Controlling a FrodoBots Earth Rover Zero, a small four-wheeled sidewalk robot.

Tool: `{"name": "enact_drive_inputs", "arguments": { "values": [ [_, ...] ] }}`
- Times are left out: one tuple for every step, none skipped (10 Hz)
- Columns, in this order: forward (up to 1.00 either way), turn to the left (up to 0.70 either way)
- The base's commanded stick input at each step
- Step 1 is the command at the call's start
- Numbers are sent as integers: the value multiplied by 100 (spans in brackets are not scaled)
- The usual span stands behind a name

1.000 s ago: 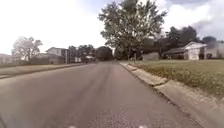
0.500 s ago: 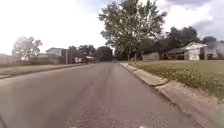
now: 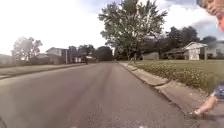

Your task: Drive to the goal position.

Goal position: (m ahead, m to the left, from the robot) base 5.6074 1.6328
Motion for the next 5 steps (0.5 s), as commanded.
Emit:
{"name": "enact_drive_inputs", "arguments": {
  "values": [
    [7, 0],
    [7, 0],
    [7, 0],
    [8, 0],
    [8, 0]
  ]
}}
